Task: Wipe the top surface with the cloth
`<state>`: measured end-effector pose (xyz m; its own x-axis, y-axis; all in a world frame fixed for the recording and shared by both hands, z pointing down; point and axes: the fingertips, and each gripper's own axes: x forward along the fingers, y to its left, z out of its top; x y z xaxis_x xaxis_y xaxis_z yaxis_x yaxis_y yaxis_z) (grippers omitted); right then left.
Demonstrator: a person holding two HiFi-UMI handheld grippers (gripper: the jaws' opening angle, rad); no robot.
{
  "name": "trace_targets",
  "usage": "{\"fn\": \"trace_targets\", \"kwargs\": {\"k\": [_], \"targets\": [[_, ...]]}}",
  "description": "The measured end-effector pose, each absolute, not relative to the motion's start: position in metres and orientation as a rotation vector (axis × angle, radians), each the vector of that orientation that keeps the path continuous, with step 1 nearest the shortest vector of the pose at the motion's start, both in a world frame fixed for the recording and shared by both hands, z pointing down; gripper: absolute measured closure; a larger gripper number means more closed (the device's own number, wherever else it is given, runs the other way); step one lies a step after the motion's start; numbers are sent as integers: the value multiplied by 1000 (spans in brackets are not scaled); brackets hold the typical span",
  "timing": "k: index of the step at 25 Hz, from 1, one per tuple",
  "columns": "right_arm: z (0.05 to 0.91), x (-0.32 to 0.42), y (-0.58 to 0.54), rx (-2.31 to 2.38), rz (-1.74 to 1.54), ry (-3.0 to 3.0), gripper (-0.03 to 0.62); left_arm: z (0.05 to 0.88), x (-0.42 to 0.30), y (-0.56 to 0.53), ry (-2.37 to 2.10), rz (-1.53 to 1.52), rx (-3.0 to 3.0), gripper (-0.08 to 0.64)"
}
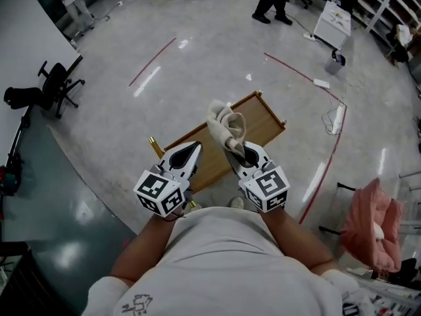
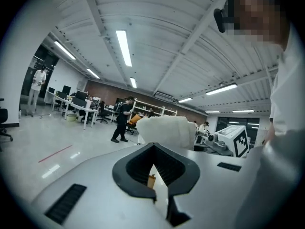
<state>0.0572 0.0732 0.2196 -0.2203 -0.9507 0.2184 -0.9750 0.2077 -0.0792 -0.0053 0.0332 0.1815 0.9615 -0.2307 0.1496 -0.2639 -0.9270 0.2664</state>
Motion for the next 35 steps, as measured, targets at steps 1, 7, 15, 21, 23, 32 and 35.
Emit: {"fn": "trace_targets", "kwargs": {"k": [1, 7, 15, 21, 23, 32, 35], "targets": [[213, 51, 74, 1911, 285, -2337, 518, 177, -9, 33, -336, 165, 2839, 552], [181, 12, 75, 2101, 203, -2287, 518, 151, -44, 19, -273, 109, 2909, 552], [173, -39, 98, 2301, 170, -2178, 520, 143, -87, 27, -159, 42, 2976, 552], [172, -53, 101, 2329, 177, -2121, 520, 145, -98, 29, -95, 48, 2956, 552], [169, -54, 101, 2345, 167, -2103, 520, 145, -100, 30, -74, 43, 2954, 552], [172, -65, 100, 2367, 194, -2104, 520, 145, -108, 30, -47, 20, 2949, 552], [172, -72, 93, 2356, 186, -2111, 520, 145, -115, 24, -55, 22, 2948, 552]]}}
